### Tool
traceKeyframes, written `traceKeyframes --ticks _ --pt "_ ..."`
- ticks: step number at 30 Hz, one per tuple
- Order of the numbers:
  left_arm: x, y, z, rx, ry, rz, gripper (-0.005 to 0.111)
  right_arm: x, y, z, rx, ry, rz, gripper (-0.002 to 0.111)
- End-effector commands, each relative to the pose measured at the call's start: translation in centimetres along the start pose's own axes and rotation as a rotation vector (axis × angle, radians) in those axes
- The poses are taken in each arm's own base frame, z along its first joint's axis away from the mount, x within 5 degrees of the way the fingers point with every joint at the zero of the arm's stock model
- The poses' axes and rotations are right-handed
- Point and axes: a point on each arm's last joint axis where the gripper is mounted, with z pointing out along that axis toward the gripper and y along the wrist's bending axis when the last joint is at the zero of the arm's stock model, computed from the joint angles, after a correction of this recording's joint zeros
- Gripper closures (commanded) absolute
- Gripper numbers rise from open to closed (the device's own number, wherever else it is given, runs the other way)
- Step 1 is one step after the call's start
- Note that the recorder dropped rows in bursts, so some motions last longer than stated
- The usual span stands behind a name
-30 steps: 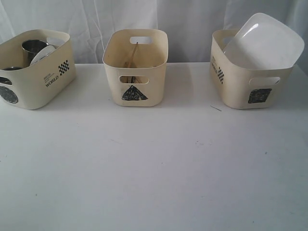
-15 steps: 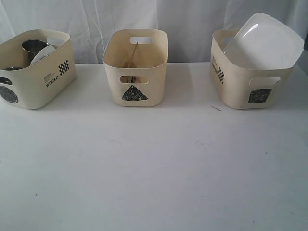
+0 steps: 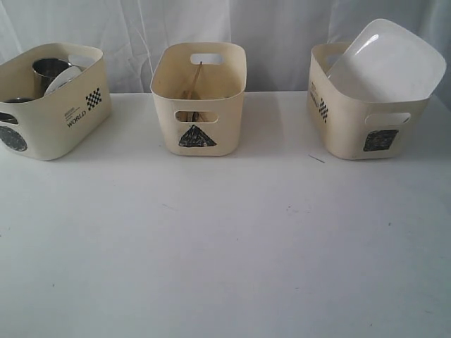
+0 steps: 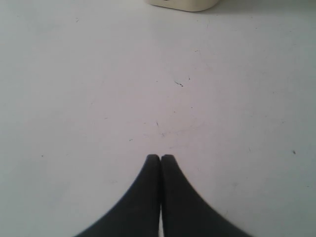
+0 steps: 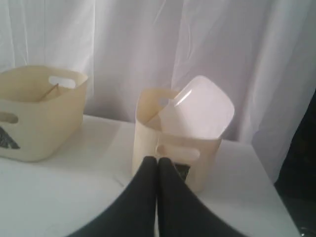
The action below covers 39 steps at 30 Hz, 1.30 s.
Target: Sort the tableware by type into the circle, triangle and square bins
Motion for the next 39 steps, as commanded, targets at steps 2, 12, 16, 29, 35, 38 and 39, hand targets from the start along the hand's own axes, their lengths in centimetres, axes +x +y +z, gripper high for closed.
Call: traceKeyframes --ticks 2,12,16,29,35,38,39 --pt "0.4 0.0 0.0 0.002 0.03 -0.001 0.107 4.6 0.3 -1.8 0.018 -0.022 0.019 0.108" --pt "0.4 0.0 0.0 0.002 0.028 -0.001 0.107 7.4 1.4 -3.5 -0.075 0.11 -0.004 0.108" --pt "0.4 0.0 0.0 0.002 0.03 -0.001 0.107 8.0 1.3 -3.6 -0.068 0.173 -0.013 0.108" --pt "0.4 0.0 0.0 0.002 0.03 -0.001 0.107 8.1 0.1 -3.6 0.064 0.18 0.04 0.108" --pt "0.4 0.0 0.0 0.002 0.03 -0.001 0.107 8.1 0.1 -3.6 0.065 0.185 0.04 0.108" --pt "0.4 0.0 0.0 0.002 0.03 -0.001 0.107 8.1 0.1 -3.6 0.065 0.185 0.04 0.108" --pt "0.4 0.0 0.0 0.002 0.03 -0.001 0.107 8.1 0.1 -3.6 0.065 0.185 0.04 0.108"
